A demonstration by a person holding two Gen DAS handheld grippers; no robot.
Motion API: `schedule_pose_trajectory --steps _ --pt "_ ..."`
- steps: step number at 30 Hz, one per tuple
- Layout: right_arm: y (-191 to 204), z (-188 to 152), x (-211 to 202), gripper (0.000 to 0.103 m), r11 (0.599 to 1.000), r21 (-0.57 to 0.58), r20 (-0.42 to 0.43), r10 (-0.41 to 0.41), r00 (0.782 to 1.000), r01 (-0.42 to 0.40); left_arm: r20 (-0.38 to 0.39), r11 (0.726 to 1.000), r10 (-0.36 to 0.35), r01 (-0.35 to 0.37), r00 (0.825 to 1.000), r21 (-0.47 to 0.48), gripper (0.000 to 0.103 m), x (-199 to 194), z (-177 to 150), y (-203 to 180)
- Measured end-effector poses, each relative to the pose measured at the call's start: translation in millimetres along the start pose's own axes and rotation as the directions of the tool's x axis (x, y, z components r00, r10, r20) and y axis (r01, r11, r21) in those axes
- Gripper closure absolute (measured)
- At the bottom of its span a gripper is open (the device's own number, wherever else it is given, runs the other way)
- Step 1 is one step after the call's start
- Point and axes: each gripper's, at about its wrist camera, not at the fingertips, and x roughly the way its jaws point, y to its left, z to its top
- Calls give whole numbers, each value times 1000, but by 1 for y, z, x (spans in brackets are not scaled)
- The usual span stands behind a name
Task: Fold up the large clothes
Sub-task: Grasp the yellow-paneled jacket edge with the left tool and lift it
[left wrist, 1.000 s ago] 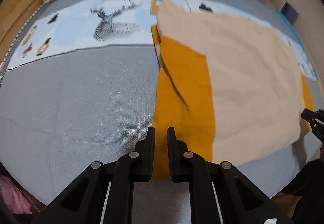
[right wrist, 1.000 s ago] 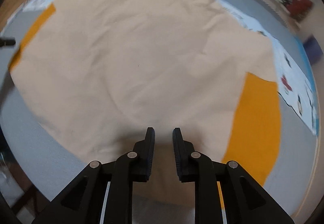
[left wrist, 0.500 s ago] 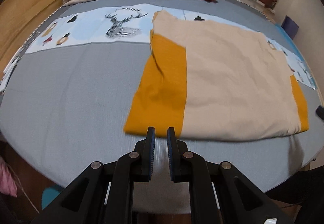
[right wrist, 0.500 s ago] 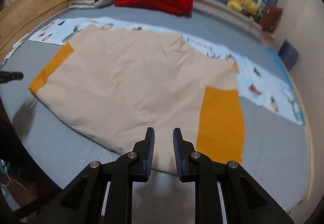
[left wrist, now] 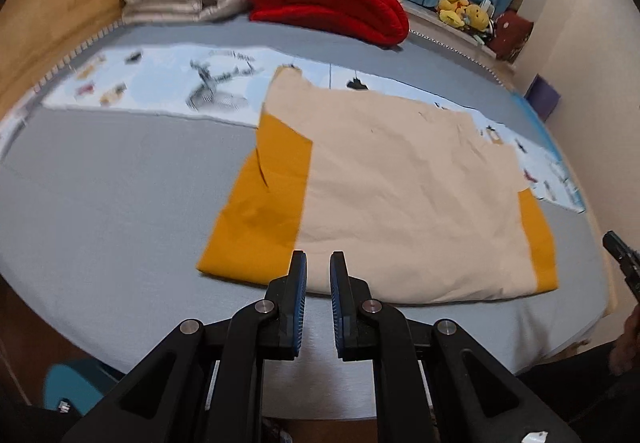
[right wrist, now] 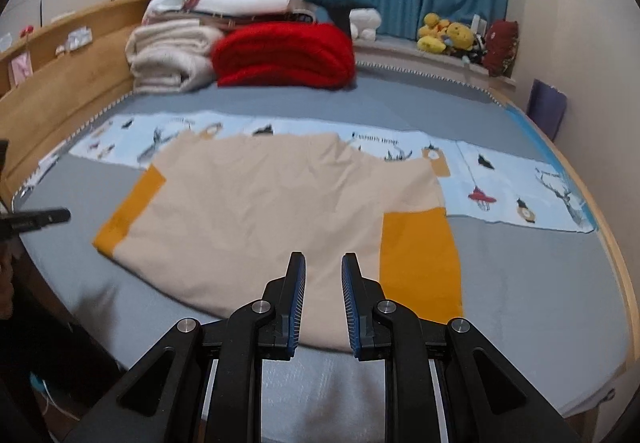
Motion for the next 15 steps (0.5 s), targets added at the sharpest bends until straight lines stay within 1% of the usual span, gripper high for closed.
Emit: schedule_pose_trajectory --steps 2,4,5,6,7,8,10,11,12,13,15 --pt "3 1 3 84 1000 -9 9 -12 1000 12 -35 998 -42 40 999 -50 93 17 -6 11" --pt "5 2 11 84 1000 -14 -9 -8 1000 8 -54 993 -72 67 996 -95 93 31 -14 21" --pt "7 2 18 84 1000 -17 -27 2 1000 -2 -69 986 -101 90 993 -140 91 42 -21 30" --pt "10 3 23 84 1000 -20 -39 4 999 -5 -92 979 -110 92 990 -180 88 52 -27 37" --pt "12 3 27 84 1000 -24 -47 6 999 -7 -134 966 -118 83 984 -244 88 65 -31 46" --pt "14 4 31 84 1000 -27 -55 11 998 -12 -152 950 -144 93 978 -297 88 73 -33 53" --pt "17 5 42 84 999 -22 -74 34 997 -35 -137 920 -211 149 968 -363 79 83 -31 61" --pt "18 6 47 84 999 -14 -83 44 996 -46 -135 913 -222 157 966 -377 68 87 -31 64" --pt "19 6 54 84 998 -6 -100 60 993 -61 -139 908 -224 155 965 -390 64 91 -31 67" --pt "19 6 60 84 997 3 -121 78 990 -79 -142 901 -229 154 963 -406 64 94 -31 70" --pt "19 4 76 84 993 29 -168 114 979 -111 -142 873 -255 165 956 -459 64 102 -33 79"
